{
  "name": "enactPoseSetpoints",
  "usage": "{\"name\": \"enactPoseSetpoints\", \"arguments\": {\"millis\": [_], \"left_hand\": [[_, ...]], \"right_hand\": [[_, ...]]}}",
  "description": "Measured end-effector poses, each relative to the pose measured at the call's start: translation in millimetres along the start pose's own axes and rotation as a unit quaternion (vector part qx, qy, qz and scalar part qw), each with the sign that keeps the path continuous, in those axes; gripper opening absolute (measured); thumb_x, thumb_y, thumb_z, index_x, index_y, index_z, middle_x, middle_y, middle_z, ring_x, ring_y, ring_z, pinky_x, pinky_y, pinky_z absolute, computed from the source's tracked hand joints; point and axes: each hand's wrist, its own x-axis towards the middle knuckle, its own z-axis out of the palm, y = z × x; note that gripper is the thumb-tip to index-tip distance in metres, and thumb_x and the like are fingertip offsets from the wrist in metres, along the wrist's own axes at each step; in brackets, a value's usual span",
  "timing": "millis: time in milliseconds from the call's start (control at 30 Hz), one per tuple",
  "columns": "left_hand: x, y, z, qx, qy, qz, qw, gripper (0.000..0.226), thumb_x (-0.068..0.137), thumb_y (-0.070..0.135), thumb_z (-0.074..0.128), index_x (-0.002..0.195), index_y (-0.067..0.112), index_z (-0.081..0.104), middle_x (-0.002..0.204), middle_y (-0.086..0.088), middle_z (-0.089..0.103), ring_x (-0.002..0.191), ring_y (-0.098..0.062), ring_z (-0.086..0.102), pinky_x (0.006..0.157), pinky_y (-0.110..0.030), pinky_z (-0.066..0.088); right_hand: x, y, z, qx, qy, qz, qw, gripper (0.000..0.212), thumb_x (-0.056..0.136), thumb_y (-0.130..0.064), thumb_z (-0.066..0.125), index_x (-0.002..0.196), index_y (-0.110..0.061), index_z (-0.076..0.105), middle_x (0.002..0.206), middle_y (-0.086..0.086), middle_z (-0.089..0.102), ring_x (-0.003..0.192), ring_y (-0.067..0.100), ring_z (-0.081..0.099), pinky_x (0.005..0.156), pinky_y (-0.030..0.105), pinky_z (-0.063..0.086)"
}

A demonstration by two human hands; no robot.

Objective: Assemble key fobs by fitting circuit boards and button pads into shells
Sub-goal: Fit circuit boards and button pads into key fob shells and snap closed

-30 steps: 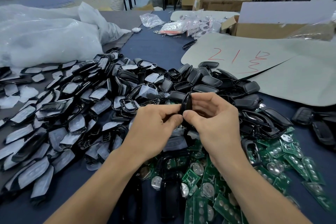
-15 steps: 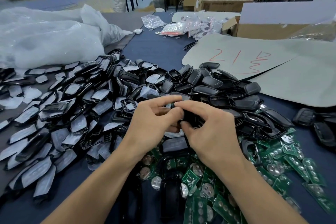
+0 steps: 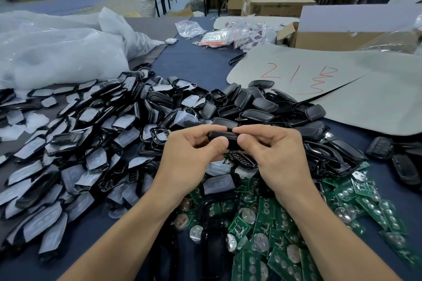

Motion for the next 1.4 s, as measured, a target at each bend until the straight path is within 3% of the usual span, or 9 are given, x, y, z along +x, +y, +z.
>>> {"name": "enactPoseSetpoints", "arguments": {"millis": [67,267,500,733,933,1067,1167,1267,1400], "left_hand": [[-0.1,0.0,0.0,0.008,0.002,0.008,1.0,0.025,0.091,0.01,0.079,0.094,0.034,0.084,0.09,-0.004,0.081,0.085,-0.021,0.079,0.073,-0.027,0.063],[-0.5,-1.4,-1.4,-0.024,0.01,0.021,0.999,0.019,0.085,0.007,0.081,0.096,0.022,0.084,0.091,-0.01,0.081,0.089,-0.034,0.077,0.083,-0.042,0.065],[0.2,0.2,1.0,-0.015,-0.004,0.056,0.998,0.03,0.086,-0.003,0.077,0.095,0.025,0.084,0.091,-0.005,0.081,0.084,-0.02,0.077,0.08,-0.029,0.062],[-2.0,-4.0,-1.7,0.097,-0.003,0.077,0.992,0.018,0.083,0.025,0.079,0.098,0.035,0.081,0.094,0.01,0.081,0.09,-0.011,0.078,0.082,-0.029,0.062],[-0.2,-2.5,-2.2,0.011,0.029,0.059,0.998,0.018,0.076,0.013,0.088,0.091,0.023,0.085,0.089,-0.003,0.082,0.087,-0.025,0.079,0.081,-0.033,0.062],[3.6,1.1,-8.2,-0.079,-0.013,0.007,0.997,0.019,0.076,0.019,0.079,0.093,0.012,0.083,0.097,-0.017,0.08,0.096,-0.039,0.076,0.09,-0.043,0.063],[3.4,3.1,-6.8,-0.078,-0.033,0.01,0.996,0.017,0.08,0.016,0.078,0.095,0.014,0.083,0.101,-0.014,0.08,0.1,-0.031,0.076,0.092,-0.038,0.062],[0.7,3.0,-6.8,0.026,-0.016,0.085,0.996,0.03,0.08,0.003,0.085,0.1,0.026,0.083,0.102,0.003,0.082,0.103,-0.016,0.077,0.09,-0.024,0.059],[-1.3,1.3,-6.4,0.074,0.01,0.145,0.987,0.035,0.073,0.012,0.087,0.099,0.034,0.082,0.104,0.014,0.08,0.107,-0.007,0.074,0.095,-0.022,0.056]], "right_hand": [[-1.4,-0.5,0.2,-0.005,0.002,-0.019,1.0,0.025,0.087,-0.011,0.078,0.095,-0.034,0.083,0.085,-0.011,0.08,0.083,0.011,0.078,0.078,0.027,0.062],[-2.8,-5.8,1.8,-0.001,0.005,-0.042,0.999,0.03,0.083,-0.001,0.081,0.09,-0.03,0.084,0.085,-0.011,0.08,0.082,0.01,0.078,0.077,0.022,0.06],[-4.8,-13.1,-0.9,-0.031,-0.011,-0.044,0.998,0.032,0.079,-0.004,0.083,0.093,-0.032,0.083,0.086,-0.015,0.079,0.083,0.006,0.077,0.077,0.02,0.06],[-10.5,-13.3,1.8,-0.09,0.014,-0.078,0.993,0.027,0.079,-0.009,0.086,0.093,-0.032,0.084,0.084,-0.024,0.077,0.08,-0.002,0.075,0.073,0.015,0.058],[-1.8,-13.1,-5.9,-0.015,-0.061,-0.015,0.998,0.031,0.078,-0.004,0.081,0.094,-0.031,0.084,0.09,-0.011,0.081,0.087,0.01,0.078,0.078,0.023,0.061],[-0.6,-16.4,-8.4,0.015,-0.059,-0.021,0.998,0.032,0.075,-0.007,0.081,0.092,-0.033,0.084,0.085,-0.006,0.081,0.081,0.015,0.078,0.074,0.026,0.061],[-4.8,-17.7,-6.5,-0.008,-0.018,-0.031,0.999,0.033,0.076,-0.004,0.085,0.09,-0.034,0.084,0.083,-0.01,0.08,0.078,0.013,0.078,0.074,0.028,0.063],[-8.1,-19.6,-4.5,-0.06,0.02,-0.033,0.997,0.032,0.077,-0.004,0.086,0.089,-0.034,0.083,0.081,-0.016,0.079,0.076,0.008,0.077,0.073,0.029,0.064],[-13.9,-24.4,0.7,-0.108,0.038,-0.064,0.991,0.031,0.076,-0.008,0.087,0.091,-0.035,0.083,0.079,-0.022,0.077,0.072,0.002,0.075,0.069,0.025,0.062]]}}
